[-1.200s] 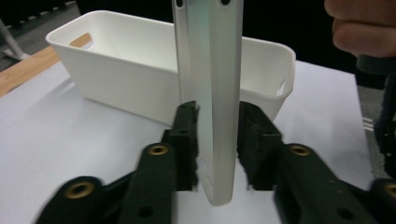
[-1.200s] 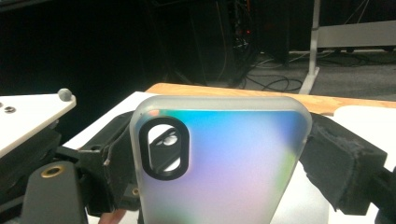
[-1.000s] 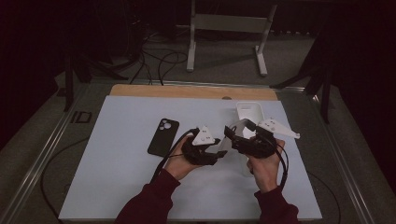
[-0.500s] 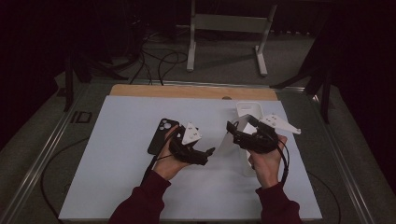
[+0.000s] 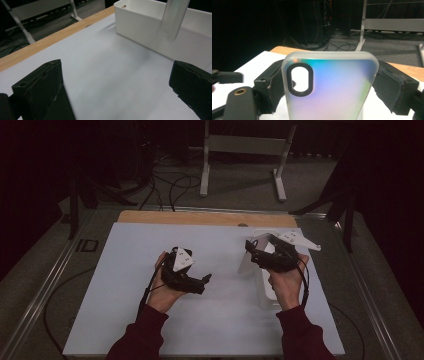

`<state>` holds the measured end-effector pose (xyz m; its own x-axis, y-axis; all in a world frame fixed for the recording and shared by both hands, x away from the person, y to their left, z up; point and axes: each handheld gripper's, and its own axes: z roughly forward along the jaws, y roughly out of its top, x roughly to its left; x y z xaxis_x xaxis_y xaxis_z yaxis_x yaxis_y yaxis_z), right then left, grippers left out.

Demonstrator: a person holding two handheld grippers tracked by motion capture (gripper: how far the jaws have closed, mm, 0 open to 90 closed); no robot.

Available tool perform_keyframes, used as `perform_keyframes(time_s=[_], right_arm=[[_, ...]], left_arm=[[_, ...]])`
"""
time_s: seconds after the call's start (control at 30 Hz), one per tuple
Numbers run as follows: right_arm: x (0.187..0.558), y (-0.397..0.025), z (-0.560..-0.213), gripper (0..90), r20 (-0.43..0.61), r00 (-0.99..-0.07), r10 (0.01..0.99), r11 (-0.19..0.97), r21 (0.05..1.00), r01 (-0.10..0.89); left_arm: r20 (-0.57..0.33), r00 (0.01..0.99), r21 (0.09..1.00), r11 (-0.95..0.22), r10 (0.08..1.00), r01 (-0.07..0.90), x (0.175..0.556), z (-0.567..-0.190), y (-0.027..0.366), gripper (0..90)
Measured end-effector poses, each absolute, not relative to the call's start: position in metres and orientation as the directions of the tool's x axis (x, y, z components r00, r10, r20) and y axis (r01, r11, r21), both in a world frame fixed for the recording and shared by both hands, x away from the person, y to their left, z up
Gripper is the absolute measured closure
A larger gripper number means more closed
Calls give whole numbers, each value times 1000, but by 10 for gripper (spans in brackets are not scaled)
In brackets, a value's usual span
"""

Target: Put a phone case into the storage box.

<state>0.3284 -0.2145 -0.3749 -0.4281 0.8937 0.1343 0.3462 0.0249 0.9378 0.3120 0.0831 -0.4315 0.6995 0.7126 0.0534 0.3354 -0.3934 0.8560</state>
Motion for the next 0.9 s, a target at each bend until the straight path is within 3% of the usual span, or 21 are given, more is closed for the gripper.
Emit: perform_keyframes(time_s=[0.9], right_arm=[[369,-233,-363,170,132,-337,932,-7,937,349]], left_arm=[[86,540,861,-335,838,383,295,-453,182,0]])
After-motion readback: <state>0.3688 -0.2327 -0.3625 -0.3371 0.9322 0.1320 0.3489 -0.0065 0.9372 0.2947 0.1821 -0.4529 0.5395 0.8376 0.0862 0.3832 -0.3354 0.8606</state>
